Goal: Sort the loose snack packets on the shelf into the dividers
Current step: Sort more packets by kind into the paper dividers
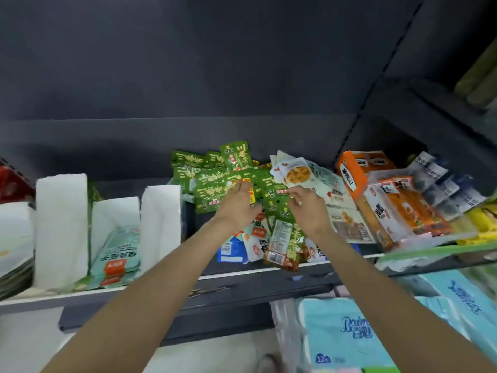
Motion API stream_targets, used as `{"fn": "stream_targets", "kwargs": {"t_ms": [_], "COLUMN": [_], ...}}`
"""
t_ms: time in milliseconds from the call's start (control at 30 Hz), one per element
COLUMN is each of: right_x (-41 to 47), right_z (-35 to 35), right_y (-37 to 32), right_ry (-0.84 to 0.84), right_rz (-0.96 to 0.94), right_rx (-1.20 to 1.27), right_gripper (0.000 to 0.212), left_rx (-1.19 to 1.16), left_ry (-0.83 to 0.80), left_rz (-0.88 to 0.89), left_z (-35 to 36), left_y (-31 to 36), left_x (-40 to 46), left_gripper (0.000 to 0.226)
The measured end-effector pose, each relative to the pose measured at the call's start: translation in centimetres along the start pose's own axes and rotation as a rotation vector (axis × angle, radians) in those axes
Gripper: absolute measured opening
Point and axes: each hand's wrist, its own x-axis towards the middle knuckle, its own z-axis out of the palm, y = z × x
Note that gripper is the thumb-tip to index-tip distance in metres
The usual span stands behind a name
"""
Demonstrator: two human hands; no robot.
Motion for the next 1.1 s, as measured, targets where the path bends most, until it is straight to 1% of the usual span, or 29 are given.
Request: {"fn": "stream_targets", "kwargs": {"t_ms": [100,200,267,333,400,433,500,567,633,667,700,767,800,833,867,900,933,967,1033,1067,1100], "right_x": [3.3,5.8,6.8,7.3,7.2,7.1,6.9,6.7,6.3,5.9,5.4,4.1,3.4,2.8,2.2,1.6,1.1,0.7,0.3,0.2,0.2], "right_z": [-0.8,-0.4,0.2,0.8,1.2,1.3,0.7,-0.6,-1.9,-2.4,-2.8,-2.8,-2.5,-2.1,-1.8,-1.4,-1.4,-1.1,-1.0,-0.9,-0.5], "right_y": [4.2,6.3,6.8,6.8,6.6,6.5,6.4,6.3,6.0,5.8,5.5,4.8,4.5,4.2,3.8,3.4,2.6,1.9,-0.2,-1.4,-2.4], "right_ry": [-0.066,-0.106,-0.171,-0.275,-0.349,-0.363,-0.357,-0.277,-0.200,-0.168,-0.149,-0.158,-0.189,-0.210,-0.223,-0.225,-0.219,-0.214,-0.204,-0.216,-0.254], "right_rz": [0.090,0.122,0.121,0.089,0.048,0.026,-0.038,-0.128,-0.189,-0.217,-0.268,-0.443,-0.513,-0.550,-0.544,-0.493,-0.409,-0.292,-0.018,0.106,0.210], "right_rx": [-0.089,-0.095,-0.132,-0.221,-0.360,-0.416,-0.468,-0.443,-0.367,-0.303,-0.225,-0.079,-0.031,0.027,0.103,0.190,0.278,0.367,0.588,0.729,0.885], "right_gripper": [0.051,0.069,0.080,0.088,0.088,0.083,0.065,0.050,0.048,0.051,0.055,0.063,0.061,0.054,0.045,0.039,0.039,0.044,0.061,0.065,0.060], "left_rx": [0.138,0.297,0.333,0.322,0.309,0.289,0.211,0.114,-0.029,-0.181,-0.412,-0.948,-1.109,-1.176,-1.182,-1.168,-1.142,-1.147,-1.212,-1.260,-1.303], "left_ry": [-0.061,-0.112,-0.175,-0.235,-0.251,-0.243,-0.196,-0.065,0.142,0.205,0.219,0.147,0.133,0.159,0.219,0.290,0.354,0.401,0.463,0.487,0.497], "left_rz": [-0.070,-0.113,-0.163,-0.220,-0.247,-0.256,-0.278,-0.296,-0.283,-0.285,-0.295,-0.399,-0.451,-0.490,-0.520,-0.559,-0.593,-0.612,-0.598,-0.561,-0.527], "left_z": [2.2,3.8,4.8,5.6,6.1,6.2,6.2,6.0,5.5,5.0,4.2,2.8,2.1,1.6,1.2,0.7,0.4,-0.1,-1.2,-2.0,-2.6], "left_y": [0.3,0.0,-0.2,0.0,0.4,0.5,0.6,1.2,2.5,3.3,4.3,6.2,6.6,6.8,6.8,6.8,6.3,5.7,4.3,3.7,3.0], "left_x": [2.7,4.4,5.1,5.4,5.6,5.6,5.6,5.3,5.0,4.9,4.8,4.4,4.3,4.2,4.0,3.7,3.4,3.0,1.9,1.1,0.3], "left_gripper": [0.073,0.080,0.082,0.082,0.082,0.081,0.076,0.065,0.047,0.045,0.052,0.076,0.072,0.054,0.028,0.007,0.005,0.006,0.024,0.030,0.032]}}
